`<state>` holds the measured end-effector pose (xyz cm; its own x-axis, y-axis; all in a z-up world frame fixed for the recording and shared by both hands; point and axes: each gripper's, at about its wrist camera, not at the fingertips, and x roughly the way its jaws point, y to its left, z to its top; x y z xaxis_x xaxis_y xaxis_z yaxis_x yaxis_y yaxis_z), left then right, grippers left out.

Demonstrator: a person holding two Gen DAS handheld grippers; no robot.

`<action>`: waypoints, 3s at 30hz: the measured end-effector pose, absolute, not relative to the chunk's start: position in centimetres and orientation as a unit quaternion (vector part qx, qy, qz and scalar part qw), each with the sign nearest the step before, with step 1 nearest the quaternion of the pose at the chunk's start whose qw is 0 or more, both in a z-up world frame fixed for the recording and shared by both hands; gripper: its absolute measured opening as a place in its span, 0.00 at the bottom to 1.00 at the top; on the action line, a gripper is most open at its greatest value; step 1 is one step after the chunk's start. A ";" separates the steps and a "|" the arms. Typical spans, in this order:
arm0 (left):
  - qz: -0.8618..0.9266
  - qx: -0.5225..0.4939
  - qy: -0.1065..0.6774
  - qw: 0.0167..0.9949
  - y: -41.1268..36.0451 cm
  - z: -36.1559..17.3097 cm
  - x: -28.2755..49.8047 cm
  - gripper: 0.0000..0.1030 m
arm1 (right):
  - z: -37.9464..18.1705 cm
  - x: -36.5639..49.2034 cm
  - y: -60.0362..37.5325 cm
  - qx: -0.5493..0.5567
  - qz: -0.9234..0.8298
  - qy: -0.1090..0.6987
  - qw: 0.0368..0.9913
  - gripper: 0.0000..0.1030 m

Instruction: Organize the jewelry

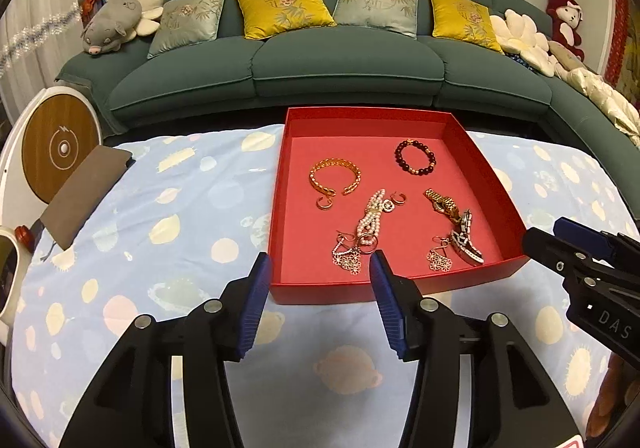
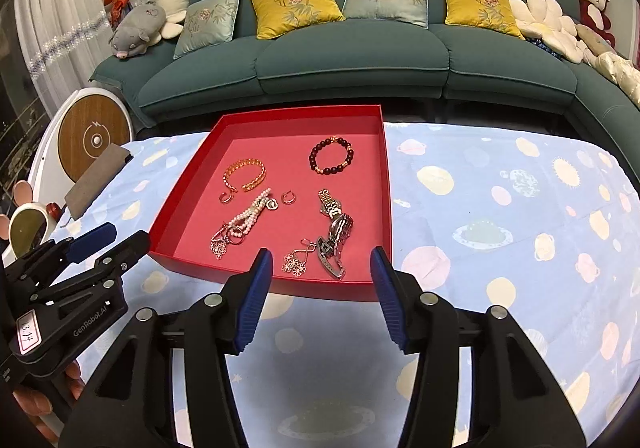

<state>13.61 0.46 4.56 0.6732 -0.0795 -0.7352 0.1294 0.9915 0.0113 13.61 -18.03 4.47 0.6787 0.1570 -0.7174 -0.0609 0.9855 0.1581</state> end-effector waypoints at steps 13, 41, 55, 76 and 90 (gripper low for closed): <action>-0.036 0.038 0.418 0.907 0.5 2.6 14.8 0.67 | 2.7 14.1 -17.1 0.035 0.059 0.396 0.916 0.57; -0.024 0.050 0.409 0.911 -0.2 2.7 14.1 0.76 | 3.0 13.3 -15.9 0.017 0.074 0.384 0.920 0.63; -0.018 0.041 0.406 0.913 -0.1 3.1 13.8 0.76 | 3.1 12.7 -15.4 0.009 0.077 0.376 0.923 0.63; -0.005 0.022 0.394 0.919 0.3 3.5 13.2 0.76 | 3.6 12.4 -15.2 0.006 0.076 0.365 0.928 0.63; 0.005 0.014 0.400 0.916 0.6 3.3 13.3 0.76 | 3.5 12.1 -15.3 0.009 0.061 0.360 0.931 0.73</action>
